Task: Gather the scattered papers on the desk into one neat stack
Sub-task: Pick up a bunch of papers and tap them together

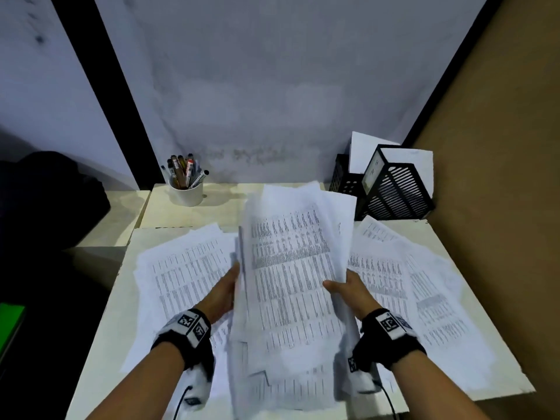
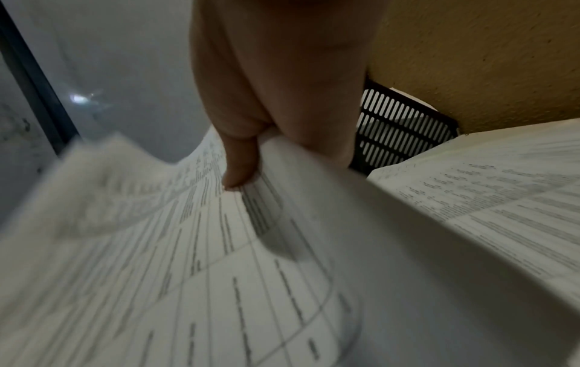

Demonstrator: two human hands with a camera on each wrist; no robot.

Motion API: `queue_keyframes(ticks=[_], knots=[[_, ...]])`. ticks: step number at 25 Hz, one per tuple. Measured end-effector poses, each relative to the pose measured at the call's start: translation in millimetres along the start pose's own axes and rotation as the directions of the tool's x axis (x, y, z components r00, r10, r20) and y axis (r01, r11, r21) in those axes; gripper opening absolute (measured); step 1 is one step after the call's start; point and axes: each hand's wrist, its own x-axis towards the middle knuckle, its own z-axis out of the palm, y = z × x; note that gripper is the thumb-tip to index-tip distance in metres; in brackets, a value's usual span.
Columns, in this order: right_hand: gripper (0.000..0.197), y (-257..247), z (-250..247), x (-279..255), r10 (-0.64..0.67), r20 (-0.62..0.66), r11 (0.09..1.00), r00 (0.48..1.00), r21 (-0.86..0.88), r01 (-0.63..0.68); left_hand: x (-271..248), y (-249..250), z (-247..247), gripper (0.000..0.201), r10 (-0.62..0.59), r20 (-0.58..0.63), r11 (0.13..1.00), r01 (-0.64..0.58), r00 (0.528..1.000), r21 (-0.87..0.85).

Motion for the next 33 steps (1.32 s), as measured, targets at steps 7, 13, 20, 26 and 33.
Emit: queue_keyframes(ticks=[7,13,20,26,33], knots=[[0.026,-60.4,-25.4,-12.0,-0.234,0.164,0.968,0.958,0.135,0.213,3.4,41.8,8.0,0.119,0.206,-0.089,0.964,-0.186,0.975,0.191],[0.008,-107.1,-35.8,-13.5,-0.419,-0.100,0.882,0.903,0.193,0.430,-12.6,117.0,37.9,0.023,0.595,-0.283,0.795,-0.497,0.753,0.347],[0.020,-73.5,-6.2,-9.7,-0.338,-0.090,0.899,0.937,0.262,0.350,-32.2,83.4,54.6,0.029,0.594,-0.236,0.800,-0.533,0.769,0.275],[0.021,-78.1,-1.8,-16.0,-0.380,-0.050,0.879,0.924,0.291,0.377,-43.4,80.5,48.0,0.035,0.580,-0.238,0.815,-0.553,0.779,0.174],[0.018,-87.6,-2.6,-23.4,-0.389,-0.017,0.883,0.921,0.276,0.379,-47.5,76.9,38.6,0.066,0.530,-0.162,0.846,-0.508,0.832,0.161]])
